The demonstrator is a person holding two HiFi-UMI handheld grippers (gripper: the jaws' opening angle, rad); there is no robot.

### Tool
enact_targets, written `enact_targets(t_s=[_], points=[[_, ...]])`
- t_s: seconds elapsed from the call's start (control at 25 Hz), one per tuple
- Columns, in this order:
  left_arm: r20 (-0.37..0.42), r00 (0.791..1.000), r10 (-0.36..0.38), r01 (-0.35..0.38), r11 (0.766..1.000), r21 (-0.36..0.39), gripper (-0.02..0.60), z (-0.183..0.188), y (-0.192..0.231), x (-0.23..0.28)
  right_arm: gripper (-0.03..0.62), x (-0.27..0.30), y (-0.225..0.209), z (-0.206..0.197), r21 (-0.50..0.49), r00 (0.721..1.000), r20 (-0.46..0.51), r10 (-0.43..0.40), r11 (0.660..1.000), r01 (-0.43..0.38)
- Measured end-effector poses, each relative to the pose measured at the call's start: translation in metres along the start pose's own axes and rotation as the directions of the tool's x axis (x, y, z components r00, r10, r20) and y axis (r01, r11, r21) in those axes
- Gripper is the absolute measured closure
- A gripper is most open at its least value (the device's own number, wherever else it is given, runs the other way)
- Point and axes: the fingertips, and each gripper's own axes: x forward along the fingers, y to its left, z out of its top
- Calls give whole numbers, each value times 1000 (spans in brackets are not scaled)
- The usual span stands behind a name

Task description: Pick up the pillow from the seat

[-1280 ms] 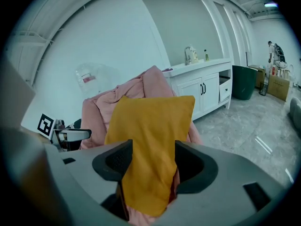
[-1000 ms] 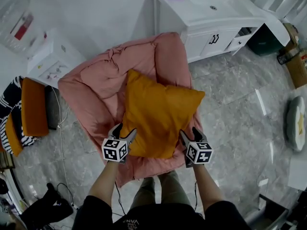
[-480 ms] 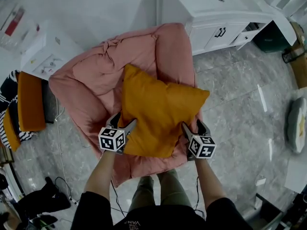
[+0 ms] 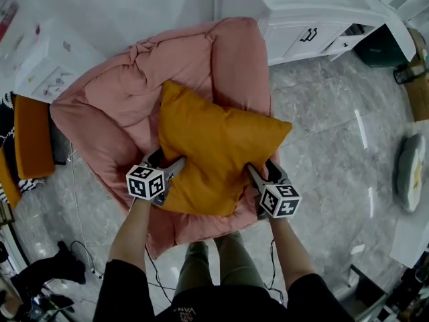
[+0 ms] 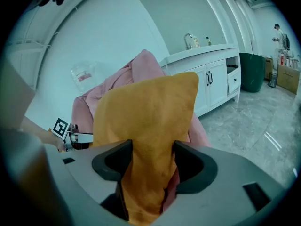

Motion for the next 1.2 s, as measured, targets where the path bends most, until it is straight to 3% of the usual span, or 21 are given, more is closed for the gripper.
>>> enact_targets(t_s=[0.28, 0.6, 0.92, 1.2], points=[[-13, 999, -30, 30, 999, -36, 206, -3, 7, 16, 339, 9, 7, 0, -20, 999, 13, 33, 999, -33], [-17, 999, -49, 48, 997, -66, 210, -6, 10, 19, 432, 9, 17, -4, -7, 999, 43, 19, 1000, -19], [-28, 999, -15, 14, 999, -35, 367, -10, 0, 12, 492, 7, 18, -7, -5, 999, 35, -14, 1000, 15], [-19, 999, 45, -45, 999, 31, 440, -12, -9, -6, 561, -1, 23, -10, -21, 998, 24, -65, 998, 65]])
